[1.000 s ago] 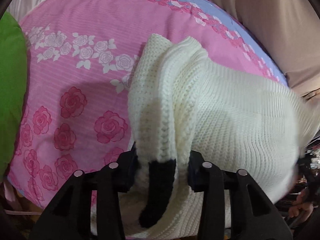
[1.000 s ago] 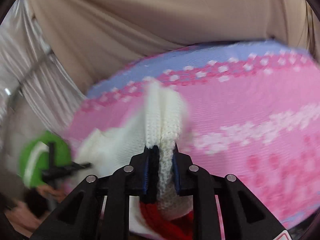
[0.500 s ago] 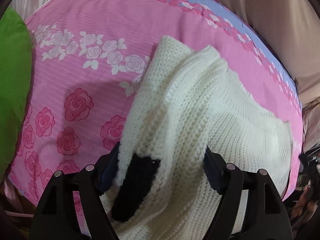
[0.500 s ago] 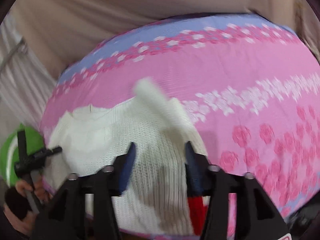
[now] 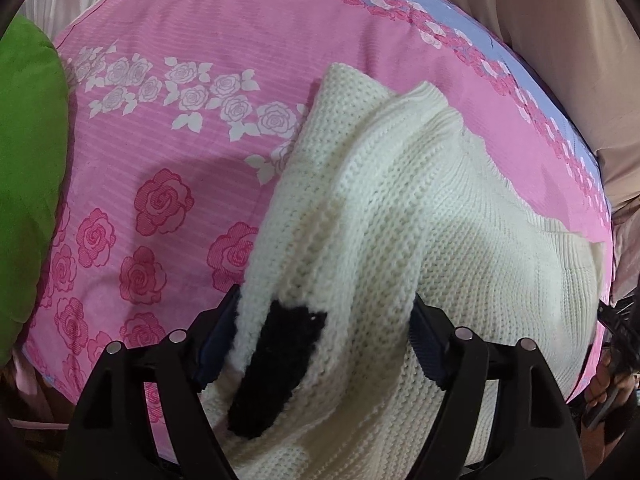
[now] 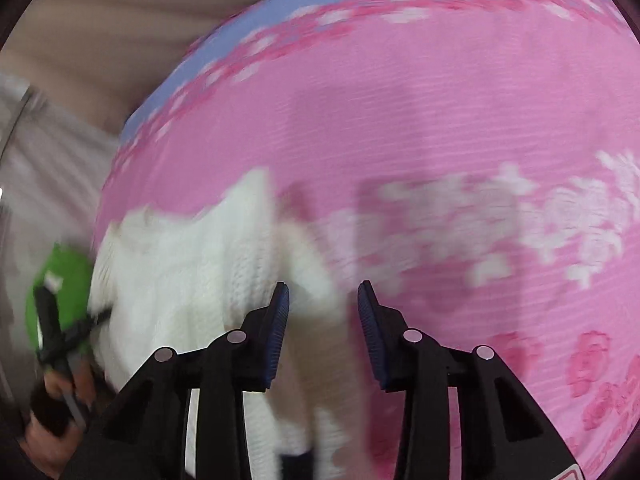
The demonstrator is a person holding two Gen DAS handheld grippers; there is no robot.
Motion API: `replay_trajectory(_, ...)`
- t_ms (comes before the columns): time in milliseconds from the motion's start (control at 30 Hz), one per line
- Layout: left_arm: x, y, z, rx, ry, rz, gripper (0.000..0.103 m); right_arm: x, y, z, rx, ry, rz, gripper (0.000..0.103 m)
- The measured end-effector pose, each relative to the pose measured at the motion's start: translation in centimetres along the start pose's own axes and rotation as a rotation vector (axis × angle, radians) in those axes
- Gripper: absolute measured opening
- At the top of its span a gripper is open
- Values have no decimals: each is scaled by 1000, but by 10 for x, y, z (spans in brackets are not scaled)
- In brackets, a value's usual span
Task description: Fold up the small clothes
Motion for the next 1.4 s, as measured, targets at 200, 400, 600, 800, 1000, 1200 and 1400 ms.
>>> replay_trajectory(200, -4, 3, 4, 0, 18, -8, 79, 4, 2, 17, -32, -87, 14, 60)
replay_trajectory(400, -3, 3, 2, -13, -3, -28, 78, 7, 2, 26, 90, 199, 136, 15)
replay_trajectory(600, -14, -1, 3, -24, -39, -15, 78, -2, -15, -110, -324, -179, 160, 11)
replay_trajectory(800, -20, 2, 9, -34, -24, -26, 83, -79, -35, -15, -39, -307, 313, 15)
replay_trajectory(1000, -8, 1, 6, -25, -70, -45, 83, -32, -75, -96, -233, -179, 271, 51)
replay_trajectory(1200, -9, -2, 6, -17, -67, -25, 83, -6, -143, -38, 9, -115, 168, 55)
replay_trajectory(1400, -18, -2, -6, -21, -100, -5, 83, -5, -132, -90, -104, -93, 227, 6)
Point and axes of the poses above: each gripper's, at about its wrist camera, not at the fingertips, and z roughly the way its jaws point, x to its left, y to its top, the point moved 1 cm from there along z, roughly the way its jaws point, and after that the axes turned 12 degrees about -y, right-handed, at the moved point
